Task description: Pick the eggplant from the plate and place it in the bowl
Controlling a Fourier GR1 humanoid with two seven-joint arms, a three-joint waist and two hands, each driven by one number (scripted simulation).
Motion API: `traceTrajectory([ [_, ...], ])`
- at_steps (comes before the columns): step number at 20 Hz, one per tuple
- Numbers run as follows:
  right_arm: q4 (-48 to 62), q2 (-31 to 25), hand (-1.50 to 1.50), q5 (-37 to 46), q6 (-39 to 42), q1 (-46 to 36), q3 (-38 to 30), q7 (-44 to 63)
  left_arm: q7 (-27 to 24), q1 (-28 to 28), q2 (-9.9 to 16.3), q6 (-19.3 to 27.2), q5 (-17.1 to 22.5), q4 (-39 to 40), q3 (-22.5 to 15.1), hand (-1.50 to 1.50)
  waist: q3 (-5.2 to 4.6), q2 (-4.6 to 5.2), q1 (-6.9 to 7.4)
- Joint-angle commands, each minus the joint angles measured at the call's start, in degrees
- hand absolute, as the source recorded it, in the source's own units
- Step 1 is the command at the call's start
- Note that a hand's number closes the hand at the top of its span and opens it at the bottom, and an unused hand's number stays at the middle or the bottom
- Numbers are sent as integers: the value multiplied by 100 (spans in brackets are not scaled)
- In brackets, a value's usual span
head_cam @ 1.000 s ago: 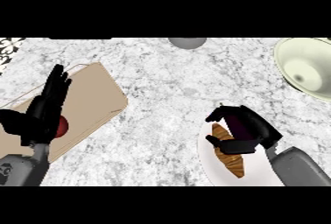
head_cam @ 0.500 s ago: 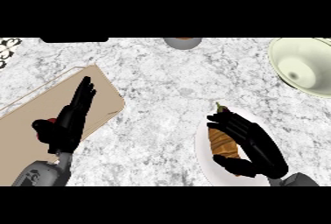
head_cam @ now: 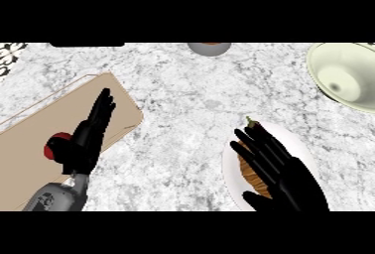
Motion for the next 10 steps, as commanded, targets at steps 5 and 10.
traceTrajectory([
  [5,-734,518,-150,891,1900,-332,106,2289,-431,145,-308,-142,-199,293,-66,0,-1,28,82],
  [10,-420,816,-150,1051,2770,-498,97,3048,69,-33,-183,-156,-205,-25,93,0,6,28,119],
])
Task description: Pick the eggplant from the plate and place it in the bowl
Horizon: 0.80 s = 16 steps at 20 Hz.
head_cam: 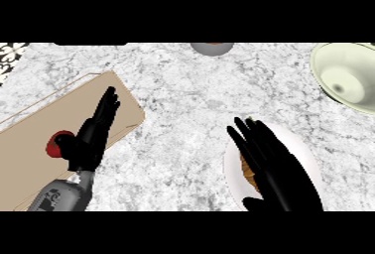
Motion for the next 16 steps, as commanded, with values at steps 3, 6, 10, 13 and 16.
traceTrajectory([
  [3,253,232,-150,48,990,-145,-268,714,-67,-44,-183,-104,-120,186,94,0,6,11,10],
  [6,353,279,-150,-10,1219,-93,-502,615,-44,-43,-229,-248,-235,197,168,0,8,11,8],
  [10,1299,229,-150,-182,731,-85,-968,-345,197,127,-336,-138,-474,-132,131,0,11,15,35],
  [13,767,381,-150,40,1048,245,-895,-335,24,-10,-453,-485,-556,275,480,0,9,10,8],
  [16,386,331,-150,-362,1240,305,-1178,-524,362,218,-233,-589,-413,-349,625,0,10,4,20],
])
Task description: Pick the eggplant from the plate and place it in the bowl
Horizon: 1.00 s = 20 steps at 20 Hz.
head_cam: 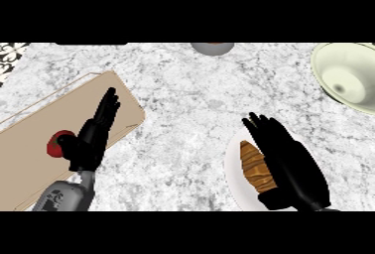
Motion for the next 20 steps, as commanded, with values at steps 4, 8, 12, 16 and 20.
traceTrajectory([
  [4,-126,81,-150,-410,-125,499,-382,-808,27,-35,-167,-186,-203,51,200,0,1,1,-16],
  [8,-194,313,-150,-110,-271,854,-140,-880,240,-138,-290,-299,-257,10,346,0,0,0,-22],
  [12,238,674,-150,-368,-102,482,-459,-869,578,61,-415,-160,-560,-543,172,0,1,-1,8],
  [16,542,717,-150,-478,-59,476,-754,-1223,121,36,-547,-389,-625,-33,426,0,0,2,-2],
  [20,962,900,-150,-401,-61,213,-942,-1351,357,204,-634,-401,-754,-372,468,0,0,1,10],
])
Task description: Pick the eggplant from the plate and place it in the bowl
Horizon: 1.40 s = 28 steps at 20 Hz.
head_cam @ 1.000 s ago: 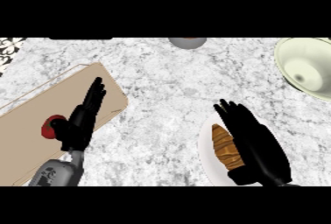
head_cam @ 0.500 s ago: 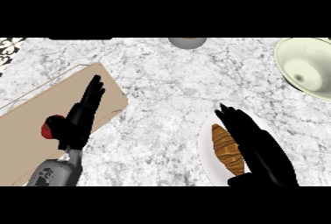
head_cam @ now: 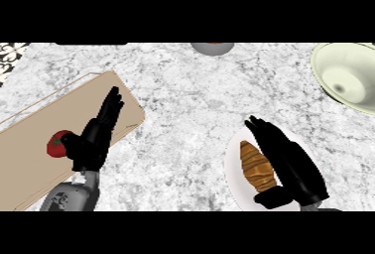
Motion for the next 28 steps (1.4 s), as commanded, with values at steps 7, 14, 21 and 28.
traceTrajectory([
  [7,573,-52,-150,-66,-227,150,-598,-959,-280,233,-210,-325,-155,-27,254,0,-1,-3,-3],
  [14,1727,198,-150,1040,-827,-717,-554,-464,231,-47,-178,-359,-158,-144,364,0,-1,2,19],
  [21,2290,193,-150,1021,-886,-634,-754,-1001,-61,-72,-312,-374,-397,145,469,0,-1,3,7],
  [28,2864,-378,150,1509,-687,-1102,-438,-1748,122,82,-456,-233,-534,-172,277,0,1,4,42],
])
